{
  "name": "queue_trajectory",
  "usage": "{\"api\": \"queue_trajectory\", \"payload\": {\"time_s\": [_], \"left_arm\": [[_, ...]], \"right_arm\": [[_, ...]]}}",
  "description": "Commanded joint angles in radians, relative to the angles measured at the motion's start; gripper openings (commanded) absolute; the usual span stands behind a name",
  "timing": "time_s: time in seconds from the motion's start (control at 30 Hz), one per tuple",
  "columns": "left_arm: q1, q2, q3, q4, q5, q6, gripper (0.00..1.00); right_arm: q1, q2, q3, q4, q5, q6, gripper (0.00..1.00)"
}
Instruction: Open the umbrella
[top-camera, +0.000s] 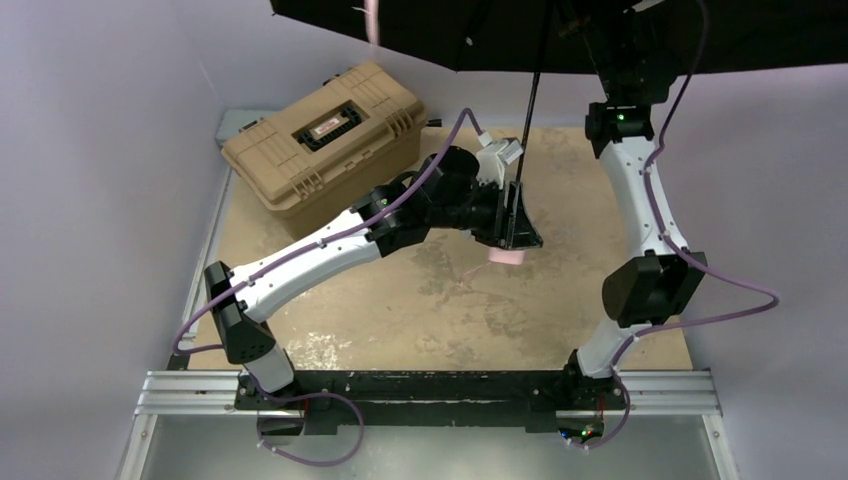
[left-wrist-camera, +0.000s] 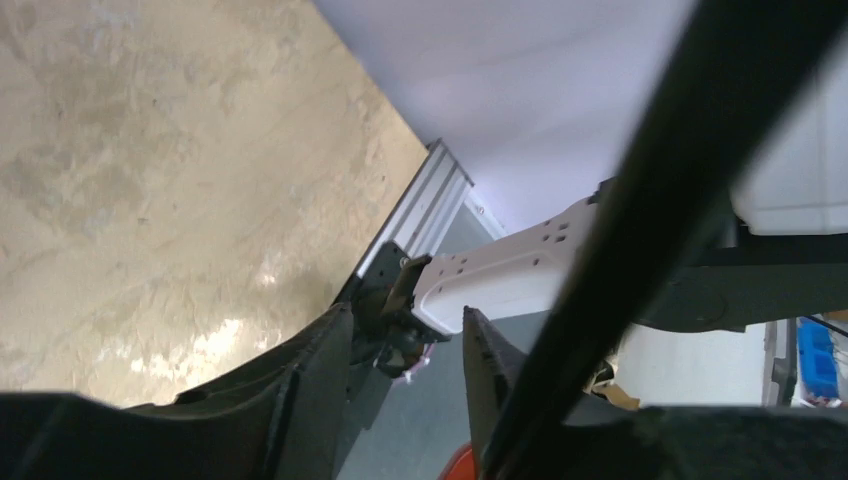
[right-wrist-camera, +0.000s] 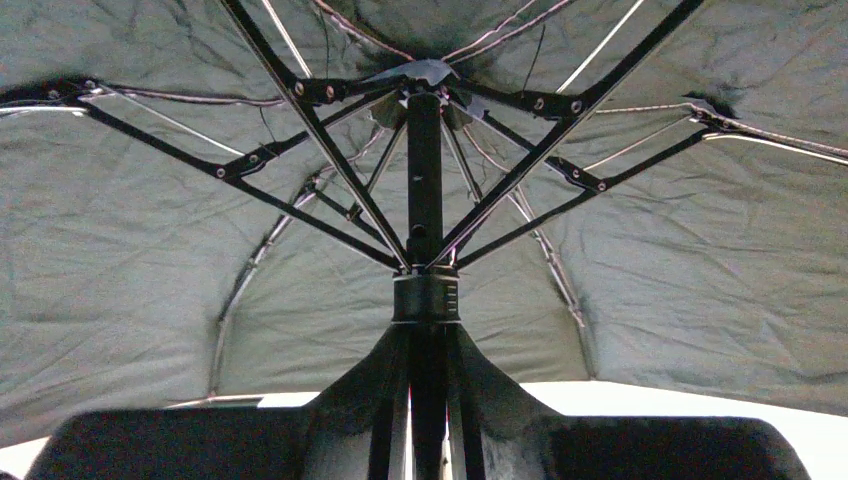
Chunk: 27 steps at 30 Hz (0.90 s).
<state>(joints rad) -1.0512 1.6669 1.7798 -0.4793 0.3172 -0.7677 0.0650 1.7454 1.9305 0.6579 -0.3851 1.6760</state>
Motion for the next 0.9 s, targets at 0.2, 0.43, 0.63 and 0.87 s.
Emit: {"api": "queue_trajectory", "payload": {"time_s": [0.2,0.43,0.63,0.87], "left_arm": [[-0.028,0.024,0.013,-0.286,0.034,-0.022,0.85],[0.005,-0.012,0.068,-0.278,0.010,0.019,1.00],[0.043,-0.140,0.030,-0.282,-0.112,0.059,1.00],[0.061,-0.391,-0.200,-0.271,-0.509,0.006,1.00]], "right_arm": [[-0.047,-0.131,-0.141,0.224,0.069,-0.023,0.00],[-0.047,-0.208,-0.271,0.208,-0.006,-0.106,0.00],[-0.048,-0.238,-0.305,0.145,-0.066,-0.218,0.00],[-0.045,-0.262,-0.330,0.076,-0.082,-0.322,0.00]]}}
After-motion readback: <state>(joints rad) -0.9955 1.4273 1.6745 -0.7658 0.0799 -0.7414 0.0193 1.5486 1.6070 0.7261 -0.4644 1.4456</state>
